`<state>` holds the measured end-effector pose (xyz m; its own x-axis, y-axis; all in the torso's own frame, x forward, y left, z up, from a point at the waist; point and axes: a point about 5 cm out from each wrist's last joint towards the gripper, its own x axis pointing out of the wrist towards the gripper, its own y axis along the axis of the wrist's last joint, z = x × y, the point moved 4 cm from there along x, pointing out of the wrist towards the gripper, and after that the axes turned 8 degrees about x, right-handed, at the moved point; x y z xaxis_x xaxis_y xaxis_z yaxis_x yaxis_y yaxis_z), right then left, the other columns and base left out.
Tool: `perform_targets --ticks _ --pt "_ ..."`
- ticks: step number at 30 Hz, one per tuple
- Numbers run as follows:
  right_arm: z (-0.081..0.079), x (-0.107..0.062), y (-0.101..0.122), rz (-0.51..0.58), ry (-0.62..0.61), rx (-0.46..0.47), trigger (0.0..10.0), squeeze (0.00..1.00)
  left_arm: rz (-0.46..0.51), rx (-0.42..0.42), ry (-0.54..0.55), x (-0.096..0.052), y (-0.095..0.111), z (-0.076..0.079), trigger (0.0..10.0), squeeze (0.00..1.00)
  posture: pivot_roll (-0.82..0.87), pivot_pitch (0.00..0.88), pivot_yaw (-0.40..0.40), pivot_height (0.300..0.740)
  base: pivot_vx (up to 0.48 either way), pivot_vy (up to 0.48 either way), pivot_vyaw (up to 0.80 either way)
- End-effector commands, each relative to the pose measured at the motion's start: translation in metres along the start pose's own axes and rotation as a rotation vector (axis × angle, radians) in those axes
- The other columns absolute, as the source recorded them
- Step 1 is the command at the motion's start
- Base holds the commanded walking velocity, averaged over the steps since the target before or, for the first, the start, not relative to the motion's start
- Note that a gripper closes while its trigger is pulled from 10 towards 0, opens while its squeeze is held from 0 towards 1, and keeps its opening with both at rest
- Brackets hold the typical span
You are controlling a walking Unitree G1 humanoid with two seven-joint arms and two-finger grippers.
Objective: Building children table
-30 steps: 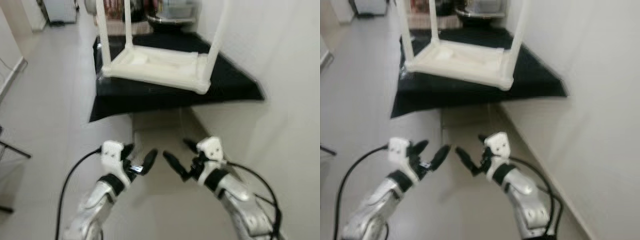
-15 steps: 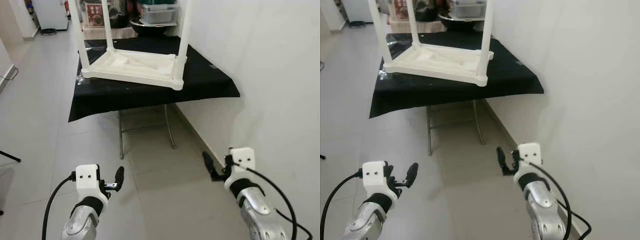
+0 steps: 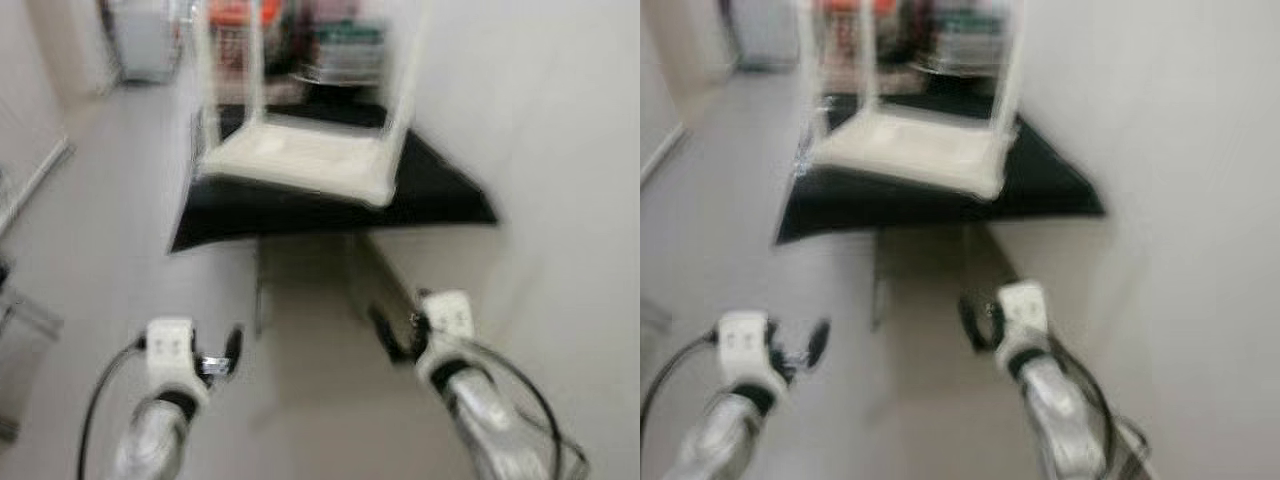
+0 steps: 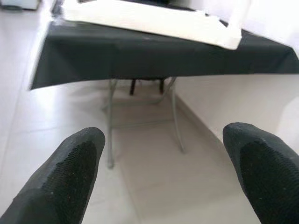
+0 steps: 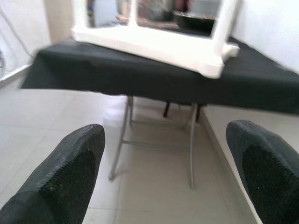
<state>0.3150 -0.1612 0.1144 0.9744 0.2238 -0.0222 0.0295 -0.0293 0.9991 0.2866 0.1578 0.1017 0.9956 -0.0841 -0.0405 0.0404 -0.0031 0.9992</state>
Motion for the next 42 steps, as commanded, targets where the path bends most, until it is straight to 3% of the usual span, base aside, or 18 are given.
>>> perform_targets --ticks 1,27,30,32,37,38,39,42 --pt "0.006 0.0 -0.002 -0.015 -0.01 0.014 10.0 0.0 0.001 0.012 -0.023 0.002 0.001 0.005 10.0 0.0 0.04 0.038 -0.03 0.74 0.48 0.0 0.0" --pt "-0.004 0.003 0.0 -0.014 0.117 0.038 10.0 0.0 0.043 0.05 -0.049 0.01 0.012 0.008 10.0 0.0 0.04 0.054 -0.034 0.74 0.473 0.0 0.0" --pt "-0.009 0.002 0.002 -0.011 0.169 0.051 10.0 0.0 0.059 0.077 -0.076 0.01 0.016 0.011 10.0 0.0 0.04 0.056 -0.034 0.74 0.472 0.0 0.0" --pt "-0.023 -0.002 0.01 0.003 0.313 0.049 10.0 0.0 0.087 0.103 -0.109 0.012 0.023 0.016 10.0 0.0 0.04 0.056 -0.029 0.74 0.465 0.0 0.0" --pt "-0.039 -0.005 0.03 0.027 0.475 0.047 10.0 0.0 0.124 0.119 -0.147 0.015 0.033 0.021 10.0 0.0 0.05 0.056 -0.025 0.74 0.092 0.0 0.0" --pt "-0.046 -0.004 0.039 0.018 0.553 -0.024 10.0 0.0 0.141 0.131 -0.17 0.016 0.038 0.024 10.0 0.0 0.04 0.055 -0.021 0.74 0.0 0.0 0.0" --pt "-0.046 -0.004 0.039 0.018 0.553 -0.024 10.0 0.0 0.141 0.131 -0.17 0.016 0.038 0.024 10.0 0.0 0.04 0.055 -0.021 0.74 0.0 0.0 0.0" --pt "-0.052 0.0 0.044 -0.083 0.674 -0.324 10.0 0.0 0.141 0.167 -0.228 0.015 0.037 0.034 10.0 0.0 0.05 0.056 -0.022 0.74 0.0 0.0 0.0"
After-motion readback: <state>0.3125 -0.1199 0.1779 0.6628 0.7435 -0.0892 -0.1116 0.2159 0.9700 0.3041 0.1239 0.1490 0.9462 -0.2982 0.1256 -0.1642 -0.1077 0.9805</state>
